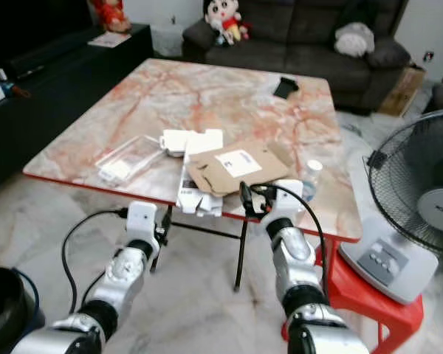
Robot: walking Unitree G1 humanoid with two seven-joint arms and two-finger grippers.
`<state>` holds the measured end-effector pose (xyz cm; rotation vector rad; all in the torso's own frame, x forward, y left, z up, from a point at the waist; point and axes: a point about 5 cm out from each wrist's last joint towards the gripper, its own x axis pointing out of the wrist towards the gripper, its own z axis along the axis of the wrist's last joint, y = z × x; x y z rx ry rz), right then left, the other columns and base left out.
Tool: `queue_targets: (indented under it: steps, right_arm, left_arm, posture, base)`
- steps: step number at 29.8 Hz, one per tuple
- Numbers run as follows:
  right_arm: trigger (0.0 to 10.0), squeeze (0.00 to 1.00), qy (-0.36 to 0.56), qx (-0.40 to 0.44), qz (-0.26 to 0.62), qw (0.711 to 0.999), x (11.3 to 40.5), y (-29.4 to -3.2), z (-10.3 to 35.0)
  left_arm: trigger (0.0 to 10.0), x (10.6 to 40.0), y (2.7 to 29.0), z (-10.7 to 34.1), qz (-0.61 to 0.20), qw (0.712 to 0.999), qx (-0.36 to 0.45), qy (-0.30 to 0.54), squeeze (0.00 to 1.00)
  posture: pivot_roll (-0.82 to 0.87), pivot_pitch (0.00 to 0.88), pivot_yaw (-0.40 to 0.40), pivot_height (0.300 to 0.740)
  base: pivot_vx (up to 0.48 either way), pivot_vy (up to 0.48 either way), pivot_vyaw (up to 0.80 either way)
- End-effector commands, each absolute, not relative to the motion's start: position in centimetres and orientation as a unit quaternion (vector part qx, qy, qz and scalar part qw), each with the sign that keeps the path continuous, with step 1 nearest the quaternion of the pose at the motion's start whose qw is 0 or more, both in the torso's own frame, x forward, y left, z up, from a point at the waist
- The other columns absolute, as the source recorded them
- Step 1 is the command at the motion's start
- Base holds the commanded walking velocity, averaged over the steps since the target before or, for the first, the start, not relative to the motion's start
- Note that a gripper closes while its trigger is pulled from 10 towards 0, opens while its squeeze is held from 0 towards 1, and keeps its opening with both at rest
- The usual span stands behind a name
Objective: Picking trash to rubbish bin
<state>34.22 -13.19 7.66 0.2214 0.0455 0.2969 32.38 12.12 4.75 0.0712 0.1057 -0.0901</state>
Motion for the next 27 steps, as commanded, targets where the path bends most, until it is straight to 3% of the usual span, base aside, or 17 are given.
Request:
queue_targets:
  steps: [1,22,27]
  right_arm:
    - [10.0,0.00,0.011,0.103,0.157,0.982,34.55,-13.25,8.39]
    - [10.0,0.00,0.002,0.107,0.168,0.980,34.64,-13.20,8.90]
    - [10.0,0.00,-0.006,0.109,0.170,0.979,34.63,-13.20,9.25]
  left_arm:
    - [10.0,32.52,11.88,5.03,-0.044,0.997,0.032,0.047,0.00]
    - [10.0,32.74,11.86,5.56,-0.038,0.999,0.024,0.029,0.00]
    - [10.0,32.72,11.83,5.70,-0.038,0.999,0.021,0.022,0.00]
  posture:
    - [-0.06,0.029,-0.054,0.740]
    - [-0.07,0.039,-0.058,0.740]
    - [-0.07,0.039,-0.058,0.740]
  base:
    - [0.337,0.000,0.00]
    - [0.334,0.000,0.00]
    - [0.000,0.000,0.00]
